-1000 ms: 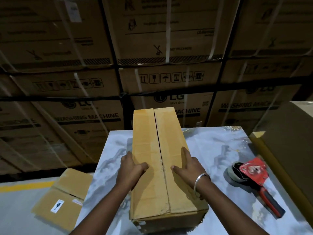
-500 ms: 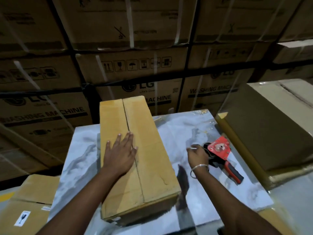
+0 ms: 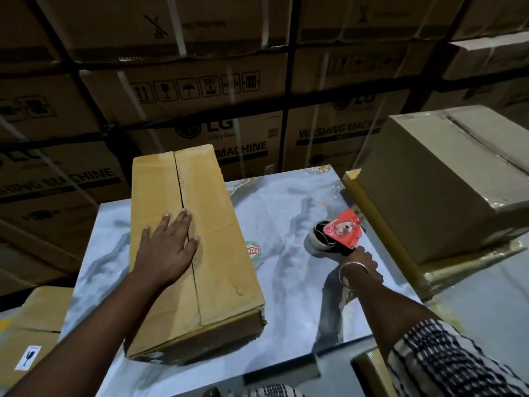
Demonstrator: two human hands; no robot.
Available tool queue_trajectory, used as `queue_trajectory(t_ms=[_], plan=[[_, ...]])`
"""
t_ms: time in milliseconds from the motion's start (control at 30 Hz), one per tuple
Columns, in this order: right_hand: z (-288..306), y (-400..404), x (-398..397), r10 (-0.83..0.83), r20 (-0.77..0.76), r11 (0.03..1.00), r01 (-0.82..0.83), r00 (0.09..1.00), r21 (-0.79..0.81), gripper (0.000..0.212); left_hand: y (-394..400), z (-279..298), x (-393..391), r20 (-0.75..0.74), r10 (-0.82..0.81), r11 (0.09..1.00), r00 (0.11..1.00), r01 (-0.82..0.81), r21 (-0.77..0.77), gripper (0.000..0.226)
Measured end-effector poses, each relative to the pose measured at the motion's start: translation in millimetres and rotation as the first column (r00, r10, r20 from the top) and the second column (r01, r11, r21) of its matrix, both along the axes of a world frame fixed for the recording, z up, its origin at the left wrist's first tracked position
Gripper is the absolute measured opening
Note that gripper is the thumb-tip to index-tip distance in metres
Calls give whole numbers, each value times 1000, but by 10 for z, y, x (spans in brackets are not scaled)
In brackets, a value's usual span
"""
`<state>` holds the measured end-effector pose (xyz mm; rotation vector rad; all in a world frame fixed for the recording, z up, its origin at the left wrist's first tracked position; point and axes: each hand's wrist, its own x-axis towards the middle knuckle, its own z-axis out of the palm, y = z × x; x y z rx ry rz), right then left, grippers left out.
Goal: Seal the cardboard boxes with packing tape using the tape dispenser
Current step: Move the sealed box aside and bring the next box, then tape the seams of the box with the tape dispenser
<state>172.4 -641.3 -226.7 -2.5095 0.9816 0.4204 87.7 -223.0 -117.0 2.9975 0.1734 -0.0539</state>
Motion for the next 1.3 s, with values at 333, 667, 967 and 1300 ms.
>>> queue_trajectory(t_ms=[333,667,967,1300], plan=[[-295,230,-52,-14,104,984,-4,994,176,38,-47,59,-139,-47,-20,1000,999,20,9,85],[616,1259,100,126,384,857,-295,915,422,54,-37,65,-201,-43,-44,999,998,43,-13,86],[1683,2192,315,-50,444,508,-360,895,783,39,148,216,-13,197,27,978,980,15,-208,51],[1912,3028,146,167,364,276,-398,916,875,48,611,429,650,-52,438,264,897,-184,-947,25]])
